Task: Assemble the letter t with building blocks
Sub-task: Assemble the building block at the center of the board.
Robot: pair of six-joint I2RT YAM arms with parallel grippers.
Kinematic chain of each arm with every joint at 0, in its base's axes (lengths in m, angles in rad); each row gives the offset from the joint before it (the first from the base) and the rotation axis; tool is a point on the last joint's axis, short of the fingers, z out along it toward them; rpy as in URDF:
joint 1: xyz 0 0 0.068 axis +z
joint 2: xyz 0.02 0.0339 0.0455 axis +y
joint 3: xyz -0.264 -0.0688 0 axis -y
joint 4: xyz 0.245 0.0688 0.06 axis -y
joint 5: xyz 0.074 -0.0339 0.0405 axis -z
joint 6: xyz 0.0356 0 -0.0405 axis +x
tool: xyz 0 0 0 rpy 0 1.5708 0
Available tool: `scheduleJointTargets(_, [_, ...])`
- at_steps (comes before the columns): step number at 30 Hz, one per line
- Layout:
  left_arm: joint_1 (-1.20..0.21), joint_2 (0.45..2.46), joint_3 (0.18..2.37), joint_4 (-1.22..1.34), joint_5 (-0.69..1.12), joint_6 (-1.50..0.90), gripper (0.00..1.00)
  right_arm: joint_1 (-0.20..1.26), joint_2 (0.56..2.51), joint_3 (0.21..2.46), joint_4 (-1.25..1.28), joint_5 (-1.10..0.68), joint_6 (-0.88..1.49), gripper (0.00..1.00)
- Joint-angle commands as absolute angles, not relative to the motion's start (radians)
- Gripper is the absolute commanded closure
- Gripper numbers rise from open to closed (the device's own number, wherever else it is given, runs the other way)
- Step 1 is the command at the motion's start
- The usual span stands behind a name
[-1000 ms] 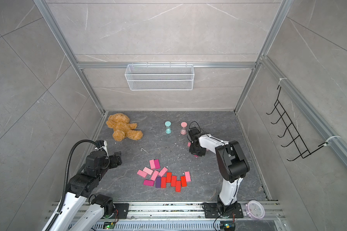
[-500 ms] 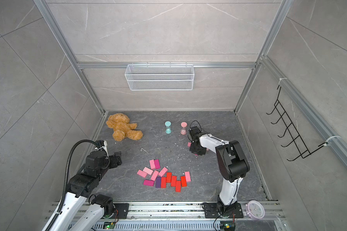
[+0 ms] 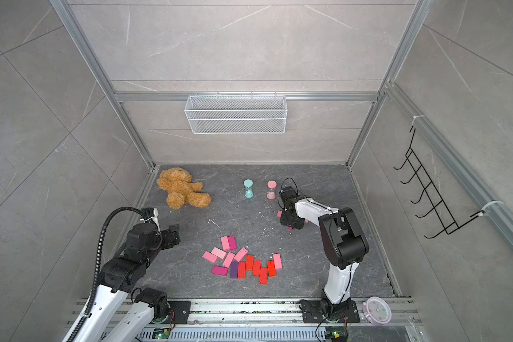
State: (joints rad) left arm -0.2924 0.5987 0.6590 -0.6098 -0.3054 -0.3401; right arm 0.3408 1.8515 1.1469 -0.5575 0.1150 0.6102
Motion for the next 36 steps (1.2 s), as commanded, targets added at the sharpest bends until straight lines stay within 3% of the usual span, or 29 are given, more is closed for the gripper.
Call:
scheduleJointTargets(1, [-0.295,0.591,0.683,-0.607,-0.305,-0.334,0.12,0.335,1.896,1.14,-0.56,0.103,0.603,0.53])
scheduleJointTargets(30, [-0.295,0.592,0.68,-0.6,-0.299,-0.334,0.12,0.334,1.878,1.134,-0.552,0.087,0.565,0.59])
scheduleJointTargets(33, [-0.295,0.592,0.68,-0.602,-0.296,-0.334,0.12,0.335,1.877,1.138,-0.564,0.099,0.565,0.55])
scheduleJointTargets(36, [-0.295,0.593,0.68,-0.603,-0.298,-0.334,0.12,0.335,1.864,1.14,-0.581,0.106,0.564,0.43])
